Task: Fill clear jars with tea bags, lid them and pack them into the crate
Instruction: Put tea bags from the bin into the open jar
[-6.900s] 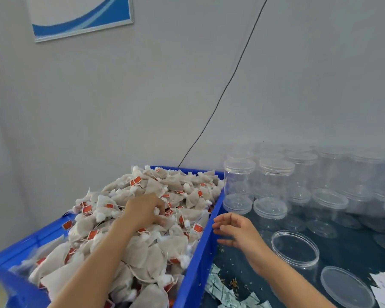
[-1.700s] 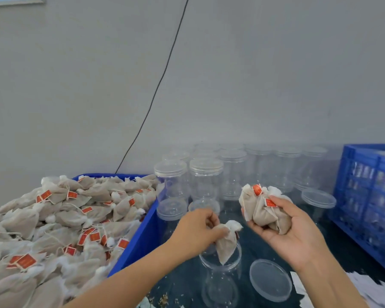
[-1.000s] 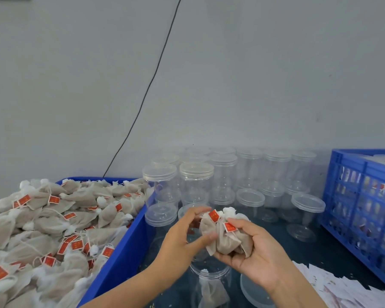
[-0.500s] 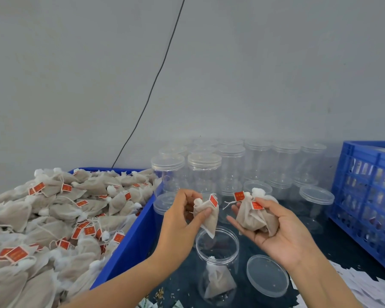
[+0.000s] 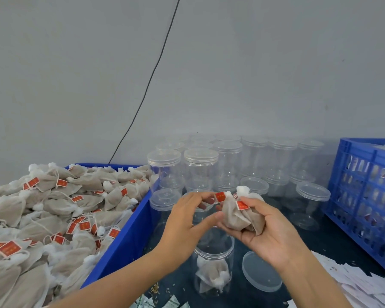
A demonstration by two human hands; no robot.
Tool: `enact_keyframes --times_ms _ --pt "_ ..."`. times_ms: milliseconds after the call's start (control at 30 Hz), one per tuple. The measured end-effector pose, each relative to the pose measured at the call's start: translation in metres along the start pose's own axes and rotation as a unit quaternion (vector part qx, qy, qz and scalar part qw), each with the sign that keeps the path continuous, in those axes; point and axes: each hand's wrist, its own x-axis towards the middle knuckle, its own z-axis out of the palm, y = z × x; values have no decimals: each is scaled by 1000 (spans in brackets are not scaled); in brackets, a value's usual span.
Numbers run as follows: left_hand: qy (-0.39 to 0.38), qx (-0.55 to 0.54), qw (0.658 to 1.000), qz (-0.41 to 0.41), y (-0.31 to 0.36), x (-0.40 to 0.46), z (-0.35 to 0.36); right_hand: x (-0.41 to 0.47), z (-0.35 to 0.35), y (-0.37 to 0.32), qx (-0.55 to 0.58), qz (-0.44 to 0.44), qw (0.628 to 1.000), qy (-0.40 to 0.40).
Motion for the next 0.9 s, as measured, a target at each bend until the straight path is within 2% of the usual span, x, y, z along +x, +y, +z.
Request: enact_keyframes --times_ms 100,200,333,400,467,500,567,600,633,700,767,900 --pt "-9 2 1000 -6 4 -1 2 -1 5 13 -25 26 999 -25" --pt "20 -10 999 -29 1 0 -1 -1 9 22 -36 38 998 -43" --pt "82 -14 995 -62 -7 3 -6 0 7 13 -32 9 999 -3" --pt "84 -3 994 -70 -9 4 -7 0 3 4 -33 -16 999 14" --pt "24 42 996 -80 -12 2 -6 0 -1 -2 -30 -32 999 17" --pt "-26 102 992 -75 -13 1 -5 0 -3 -5 -32 -37 999 18" --pt "-102 256 961 -30 -14 -1 -2 0 -4 -7 -33 -39 999 14" --pt "-106 292 950 -7 -13 -2 0 1 -4 -7 -29 -37 999 10" --pt "-89 289 953 7 -12 -2 1 1 -4 -7 -22 -35 999 4" --pt "-25 201 979 26 -5 0 0 2 -3 -6 -7 -25 1000 -9" --pt "17 125 991 43 0 1 -2 2 -1 -3 -1 -12 1000 -22" --pt "15 82 996 42 6 0 0 2 3 7 -8 11 999 -37"
